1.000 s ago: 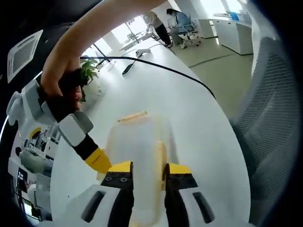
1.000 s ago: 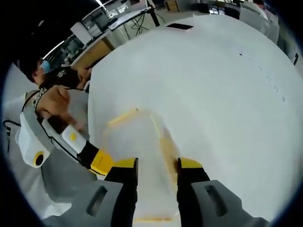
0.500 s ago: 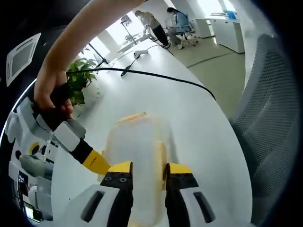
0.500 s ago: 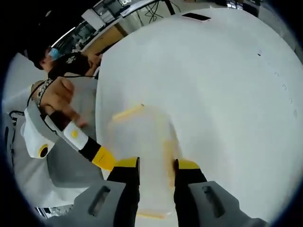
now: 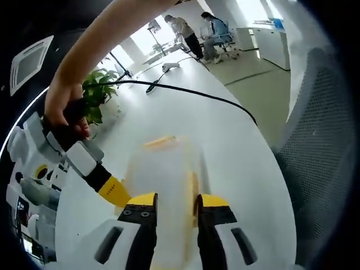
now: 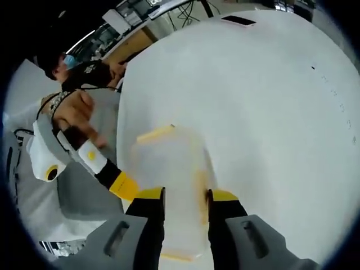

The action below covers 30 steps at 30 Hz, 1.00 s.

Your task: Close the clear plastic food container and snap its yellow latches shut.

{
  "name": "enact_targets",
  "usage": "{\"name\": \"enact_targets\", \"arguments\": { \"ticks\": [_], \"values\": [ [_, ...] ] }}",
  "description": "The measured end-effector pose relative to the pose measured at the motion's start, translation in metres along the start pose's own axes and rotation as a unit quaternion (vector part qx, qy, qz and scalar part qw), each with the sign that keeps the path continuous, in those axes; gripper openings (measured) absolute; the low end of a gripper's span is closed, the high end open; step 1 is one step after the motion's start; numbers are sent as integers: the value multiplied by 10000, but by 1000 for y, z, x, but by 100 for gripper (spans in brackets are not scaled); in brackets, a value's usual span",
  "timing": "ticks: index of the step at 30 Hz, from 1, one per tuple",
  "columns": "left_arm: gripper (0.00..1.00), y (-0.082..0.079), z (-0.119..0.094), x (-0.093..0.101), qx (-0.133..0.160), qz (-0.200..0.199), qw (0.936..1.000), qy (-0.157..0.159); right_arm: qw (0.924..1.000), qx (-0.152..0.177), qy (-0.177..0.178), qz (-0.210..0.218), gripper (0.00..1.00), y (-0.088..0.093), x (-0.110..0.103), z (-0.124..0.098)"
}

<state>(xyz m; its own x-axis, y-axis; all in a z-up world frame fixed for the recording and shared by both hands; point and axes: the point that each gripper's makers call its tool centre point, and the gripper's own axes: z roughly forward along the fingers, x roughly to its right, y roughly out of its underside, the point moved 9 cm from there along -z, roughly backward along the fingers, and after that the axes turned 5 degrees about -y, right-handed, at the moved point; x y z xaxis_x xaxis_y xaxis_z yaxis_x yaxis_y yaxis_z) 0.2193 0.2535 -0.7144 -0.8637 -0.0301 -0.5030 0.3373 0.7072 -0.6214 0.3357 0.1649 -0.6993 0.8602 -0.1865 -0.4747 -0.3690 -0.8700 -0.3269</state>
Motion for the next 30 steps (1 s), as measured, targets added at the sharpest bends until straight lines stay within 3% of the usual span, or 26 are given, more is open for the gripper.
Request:
{"name": "enact_targets", "arguments": {
  "ticks": [2,3,7,8,9,11,13,16,19,20,21,23,27,30],
  "values": [
    [22,1,0,0,156,-373,9992,63,9998,62,55,-189,25,-1,-2,0],
    [25,2,-2,1,267,-721,9967,271,9994,126,92,-321,25,0,-2,0],
    [53,9,-12,0,76,-1350,9893,550,9970,662,283,-279,25,4,-1,-2],
    [60,9,-15,0,124,-1293,9893,667,9964,692,381,-322,29,5,1,-4],
    [66,9,-20,-4,204,-1244,9904,575,9955,702,536,-344,33,8,2,-6],
    [68,10,-27,-10,243,-1238,9901,611,9931,789,706,-512,43,13,-1,-9],
    [67,12,-32,-14,169,-1457,9868,681,9913,977,554,-691,46,18,-11,-12],
    [62,24,-37,-28,-71,-1204,9916,467,9870,1313,650,-658,54,24,-19,-16],
    [65,30,-38,-35,-334,-1061,9924,529,9865,1214,877,-659,66,32,-27,-18],
    [65,34,-39,-39,-597,-727,9941,537,9866,990,1097,-698,73,37,-30,-19],
    [65,36,-39,-42,-725,-518,9944,565,9854,970,1154,-794,77,39,-34,-18],
    [66,36,-35,-46,-814,-388,9939,642,9846,919,1207,-874,82,42,-44,-15],
    [76,33,-27,-50,-916,-619,9878,1100,9851,473,1305,-1020,86,53,-56,-11],
    [80,32,-19,-55,-978,-459,9880,1107,9837,40,1381,-1148,77,61,-59,-6]
  ]
}}
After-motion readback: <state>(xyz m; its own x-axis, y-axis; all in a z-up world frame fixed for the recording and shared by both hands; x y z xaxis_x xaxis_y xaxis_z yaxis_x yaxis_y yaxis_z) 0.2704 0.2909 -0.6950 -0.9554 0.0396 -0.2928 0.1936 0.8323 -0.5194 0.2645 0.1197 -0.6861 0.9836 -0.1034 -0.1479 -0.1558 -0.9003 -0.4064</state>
